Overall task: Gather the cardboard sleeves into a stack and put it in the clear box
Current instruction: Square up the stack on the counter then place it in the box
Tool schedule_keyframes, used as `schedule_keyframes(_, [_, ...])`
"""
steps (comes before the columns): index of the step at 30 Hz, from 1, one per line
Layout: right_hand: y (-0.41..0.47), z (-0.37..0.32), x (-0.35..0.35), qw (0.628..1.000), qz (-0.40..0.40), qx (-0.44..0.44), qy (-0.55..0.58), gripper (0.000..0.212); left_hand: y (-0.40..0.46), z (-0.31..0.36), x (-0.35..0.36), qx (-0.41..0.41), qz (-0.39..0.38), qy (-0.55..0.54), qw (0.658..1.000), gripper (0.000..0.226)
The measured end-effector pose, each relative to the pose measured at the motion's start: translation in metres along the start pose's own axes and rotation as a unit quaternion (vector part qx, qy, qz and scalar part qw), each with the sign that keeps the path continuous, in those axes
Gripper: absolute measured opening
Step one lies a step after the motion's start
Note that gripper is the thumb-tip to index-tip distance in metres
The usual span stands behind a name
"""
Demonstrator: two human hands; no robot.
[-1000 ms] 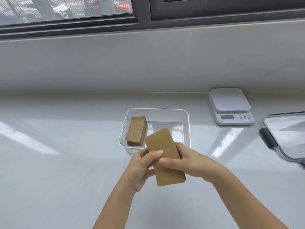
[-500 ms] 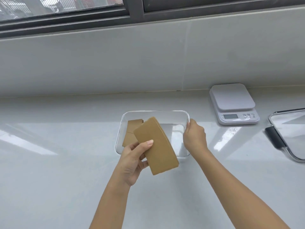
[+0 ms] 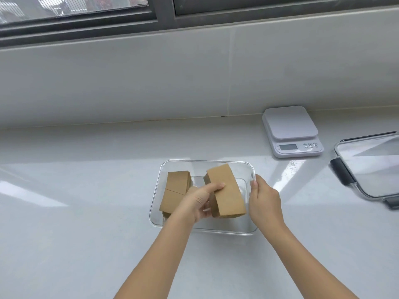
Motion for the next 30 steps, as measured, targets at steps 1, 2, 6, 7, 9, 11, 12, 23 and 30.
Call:
schedule_keyframes(1, [-0.002,0.001,-0.002,1.0,0.0,-0.002,0.0,0.026,0.003,-0.003,0.0,0.005,0.018,0.017,1.0,0.03])
schedule_keyframes(2, [-0.004,0.002,-0.003,1.0,0.001,-0.002,0.002,0.026,0.005,-0.005,0.002,0.01,0.03,0.03,0.999,0.033])
schedule_keyframes(6, [-0.004,0.003,-0.004,1.0,0.002,-0.006,0.002,0.025,0.008,-0.007,0.002,0.013,0.037,0.036,0.999,0.044])
schedule_keyframes(7, [-0.004,0.003,-0.003,1.0,0.002,-0.007,0.002,0.025,0.009,-0.007,0.001,0.017,0.038,0.039,0.998,0.048])
schedule_keyframes(9, [-0.003,0.003,-0.003,1.0,0.004,-0.008,0.0,0.025,0.012,-0.006,-0.002,0.026,0.047,0.049,0.997,0.049])
schedule_keyframes(11, [-0.003,0.004,-0.003,1.0,0.006,-0.009,0.0,0.024,0.013,-0.005,-0.005,0.032,0.054,0.062,0.996,0.051])
schedule_keyframes(12, [-0.003,0.004,-0.003,1.0,0.006,-0.009,0.0,0.024,0.014,-0.005,-0.006,0.032,0.053,0.065,0.996,0.056])
schedule_keyframes(23, [-0.002,0.007,-0.002,1.0,0.005,0.005,0.017,0.026,0.013,-0.003,0.028,0.052,-0.029,0.094,0.994,0.049])
schedule_keyframes(30, [-0.001,0.006,-0.004,0.999,-0.001,0.013,0.035,0.033,0.015,-0.008,0.066,0.072,-0.032,0.17,0.982,0.048])
Point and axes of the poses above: each hand's wrist, its own y-axis towards the middle knuckle, its own x-axis out of the palm, z = x × y, the point moved 5 cm from there along y, towards the middle knuckle, and after that the axes turned 2 degrees about -x, right-handed, at the moved point
